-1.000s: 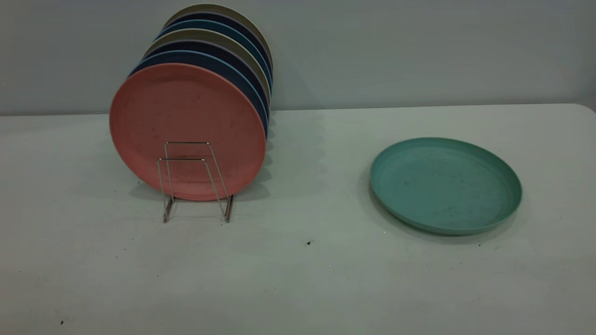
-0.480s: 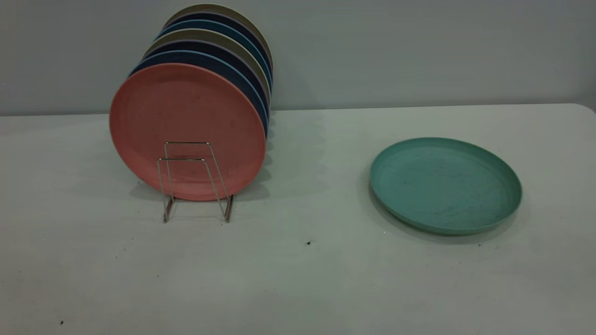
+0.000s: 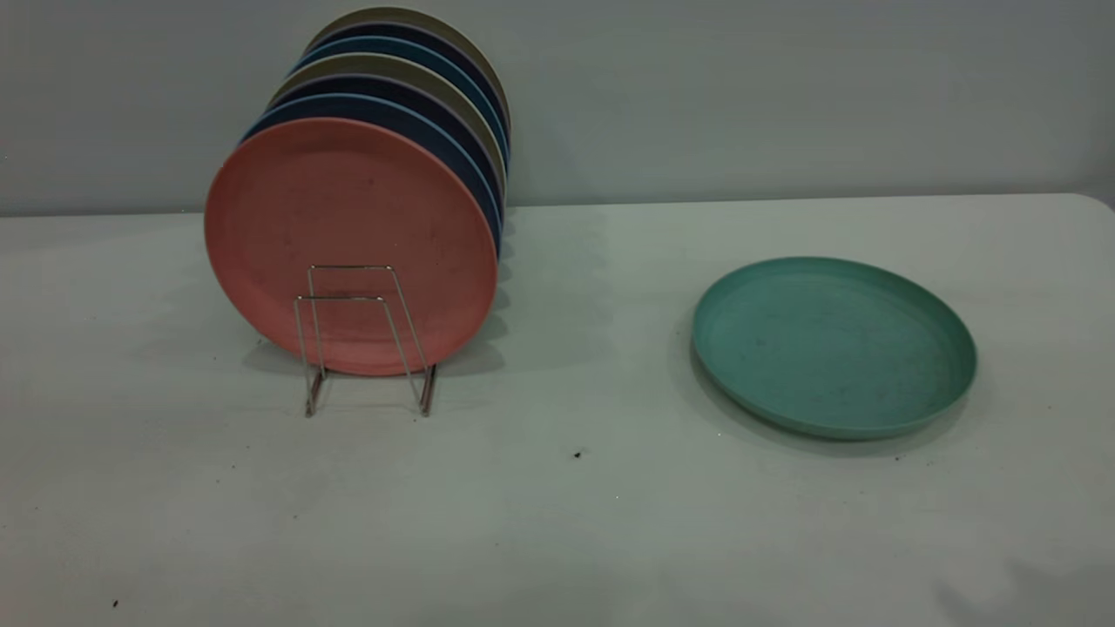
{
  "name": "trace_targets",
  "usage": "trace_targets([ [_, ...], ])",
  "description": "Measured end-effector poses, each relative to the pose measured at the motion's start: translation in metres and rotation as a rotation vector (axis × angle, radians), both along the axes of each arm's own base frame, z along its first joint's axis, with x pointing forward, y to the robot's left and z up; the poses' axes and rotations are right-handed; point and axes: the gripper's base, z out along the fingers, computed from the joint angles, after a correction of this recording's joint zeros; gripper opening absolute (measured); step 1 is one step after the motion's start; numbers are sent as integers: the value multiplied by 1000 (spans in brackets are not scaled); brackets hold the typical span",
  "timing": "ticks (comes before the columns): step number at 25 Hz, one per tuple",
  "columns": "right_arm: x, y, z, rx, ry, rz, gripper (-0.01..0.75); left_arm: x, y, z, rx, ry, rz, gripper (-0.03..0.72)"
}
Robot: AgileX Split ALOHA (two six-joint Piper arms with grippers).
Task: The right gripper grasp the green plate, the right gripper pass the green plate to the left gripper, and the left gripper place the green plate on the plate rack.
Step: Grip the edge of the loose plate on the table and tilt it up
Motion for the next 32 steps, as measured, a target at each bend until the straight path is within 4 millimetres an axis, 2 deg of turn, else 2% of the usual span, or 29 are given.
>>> trace_targets([
  [7,88,0,-55,21,149,-25,482,32,-8,-3,-55,66,-41,435],
  [10,116,-1,-82,3,201,-33,482,38,-10,-3,-81,73,-44,435],
  [13,138,-11,-111,1,268,-58,482,39,-10,-3,-95,74,-41,435],
  [19,168,-49,-163,43,376,-96,482,39,-11,-4,-99,83,-48,435],
  [21,177,-58,-173,58,388,-105,482,39,-11,-4,-99,83,-48,435],
  [32,211,-68,-214,52,405,-97,482,38,-11,-4,-99,85,-49,435],
])
